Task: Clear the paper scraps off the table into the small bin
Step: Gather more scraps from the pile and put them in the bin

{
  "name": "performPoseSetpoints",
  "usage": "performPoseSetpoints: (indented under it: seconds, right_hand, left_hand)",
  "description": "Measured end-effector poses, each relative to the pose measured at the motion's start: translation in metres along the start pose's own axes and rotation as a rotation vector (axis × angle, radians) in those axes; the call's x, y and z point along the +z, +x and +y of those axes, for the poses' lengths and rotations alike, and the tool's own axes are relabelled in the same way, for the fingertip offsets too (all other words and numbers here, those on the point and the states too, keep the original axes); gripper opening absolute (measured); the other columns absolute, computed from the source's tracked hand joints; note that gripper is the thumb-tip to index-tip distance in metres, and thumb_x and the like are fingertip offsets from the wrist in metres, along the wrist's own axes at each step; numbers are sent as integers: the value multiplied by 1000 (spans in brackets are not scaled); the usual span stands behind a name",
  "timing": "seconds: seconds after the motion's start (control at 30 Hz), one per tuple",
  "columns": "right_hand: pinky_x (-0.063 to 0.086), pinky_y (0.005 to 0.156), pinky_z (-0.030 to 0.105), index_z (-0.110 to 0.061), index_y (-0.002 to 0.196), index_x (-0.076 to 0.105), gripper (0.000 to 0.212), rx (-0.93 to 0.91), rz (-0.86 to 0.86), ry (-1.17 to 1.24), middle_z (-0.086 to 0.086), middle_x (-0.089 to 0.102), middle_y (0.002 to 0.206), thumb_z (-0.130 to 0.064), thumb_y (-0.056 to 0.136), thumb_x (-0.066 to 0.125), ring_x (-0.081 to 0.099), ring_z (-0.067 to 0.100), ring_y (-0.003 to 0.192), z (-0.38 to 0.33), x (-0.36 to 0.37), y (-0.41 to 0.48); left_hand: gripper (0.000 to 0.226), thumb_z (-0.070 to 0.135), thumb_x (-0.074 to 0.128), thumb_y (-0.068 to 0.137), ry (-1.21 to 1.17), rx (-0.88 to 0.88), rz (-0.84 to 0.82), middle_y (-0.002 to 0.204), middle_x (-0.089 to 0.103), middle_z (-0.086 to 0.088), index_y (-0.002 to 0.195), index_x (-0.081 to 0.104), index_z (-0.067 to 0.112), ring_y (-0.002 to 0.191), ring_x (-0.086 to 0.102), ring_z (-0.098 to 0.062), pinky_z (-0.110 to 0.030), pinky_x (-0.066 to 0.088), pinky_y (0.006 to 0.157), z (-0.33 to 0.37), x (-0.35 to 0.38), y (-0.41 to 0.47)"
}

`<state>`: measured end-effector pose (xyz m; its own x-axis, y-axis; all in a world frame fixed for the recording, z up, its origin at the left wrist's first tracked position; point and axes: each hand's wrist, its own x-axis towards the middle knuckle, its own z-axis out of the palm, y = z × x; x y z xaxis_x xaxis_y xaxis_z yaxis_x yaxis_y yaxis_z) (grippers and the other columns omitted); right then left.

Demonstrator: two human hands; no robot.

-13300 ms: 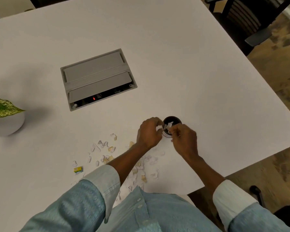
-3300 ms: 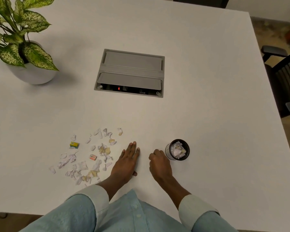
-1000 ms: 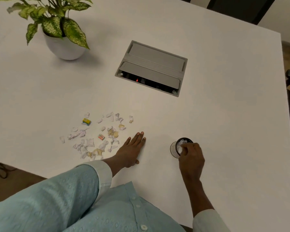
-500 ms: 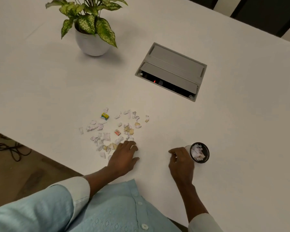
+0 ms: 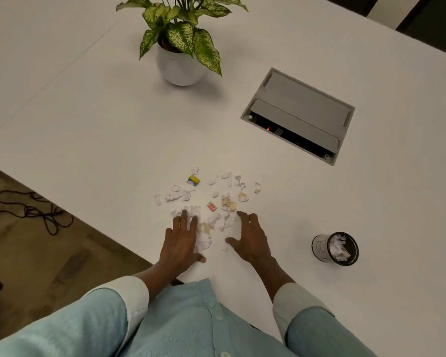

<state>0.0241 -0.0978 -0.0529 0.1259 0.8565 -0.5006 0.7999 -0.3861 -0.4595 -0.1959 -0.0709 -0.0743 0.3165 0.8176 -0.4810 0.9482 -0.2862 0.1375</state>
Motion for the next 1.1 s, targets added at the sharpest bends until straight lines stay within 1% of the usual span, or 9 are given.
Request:
performPoseSetpoints:
  seconds: [0.1, 0.23, 0.33, 0.43, 0.57, 0.73, 0.9, 1.03, 1.1]
  right_hand:
    - [53, 99, 46, -26, 158, 19, 106, 8, -51, -41, 8, 27, 147, -46, 76, 84, 49, 31, 130, -10, 4, 16]
    - [53, 98, 46, -35, 156, 21, 106, -46, -63, -98, 7, 24, 149, -48, 73, 86, 48, 32, 132, -21, 11, 30]
    - [53, 97, 45, -41, 155, 24, 97, -99, -87, -155, 8, 24, 148, -47, 78, 82, 42, 29, 135, -32, 17, 36]
    - [54, 92, 44, -39, 153, 31, 80, -139, -64, -235, 9, 31, 145, -42, 87, 75, 41, 28, 132, -44, 23, 40]
    - [57, 88, 39, -28, 145, 43, 57, -152, -17, -292, 10, 44, 135, -30, 95, 69, 48, 26, 121, -52, 30, 39]
    - [52, 85, 37, -13, 115, 64, 18, -129, 31, -249, 10, 57, 124, -18, 99, 59, 55, 27, 110, -44, 31, 37]
    - [55, 83, 39, -13, 103, 71, 12, -35, 145, -18, 5, 63, 106, -19, 95, 66, 62, 24, 96, -29, 22, 28]
    - [57, 75, 35, -15, 93, 73, 6, -17, 308, 150, 0, 66, 95, -19, 90, 74, 64, 16, 82, -10, 13, 12]
    - [58, 71, 33, -18, 89, 73, 7, 7, 408, 234, -3, 67, 91, -19, 86, 80, 64, 11, 78, 0, 7, 0]
  left_hand:
    - [121, 60, 84, 72, -72, 23, 0, 170, 5, -20, 161, 14, 17, 154, 15, -41, -50, 40, 114, 1, 7, 2]
    - [96, 35, 82, 84, -193, 69, 15, 167, 15, -18, 159, 24, 19, 152, 23, -38, -47, 46, 111, 4, 5, 9]
    - [66, 21, 74, 91, -240, 106, 42, 155, 28, -14, 148, 40, 18, 138, 34, -33, -44, 55, 99, 6, 0, 14]
    - [32, 10, 65, 93, -327, 112, 66, 131, 42, -9, 123, 54, 13, 116, 42, -26, -40, 53, 87, 9, -4, 19]
    - [14, 4, 59, 95, -364, 97, 77, 115, 54, -9, 107, 60, 11, 102, 46, -25, -41, 51, 82, 11, -6, 25]
    - [7, 4, 60, 97, -397, 127, 110, 105, 58, -9, 99, 65, 9, 92, 50, -23, -38, 48, 75, 7, -6, 31]
    - [11, -2, 60, 93, -432, 121, 135, 95, 59, -12, 90, 64, 8, 86, 52, -25, -32, 37, 68, 15, -15, 30]
    - [9, -1, 65, 91, -502, 132, 175, 97, 63, -10, 92, 68, 8, 86, 57, -26, -37, 47, 72, 31, -23, 30]
    - [7, 3, 69, 89, -542, 129, 190, 97, 64, -7, 92, 70, 9, 84, 57, -23, -35, 47, 71, 42, -27, 31]
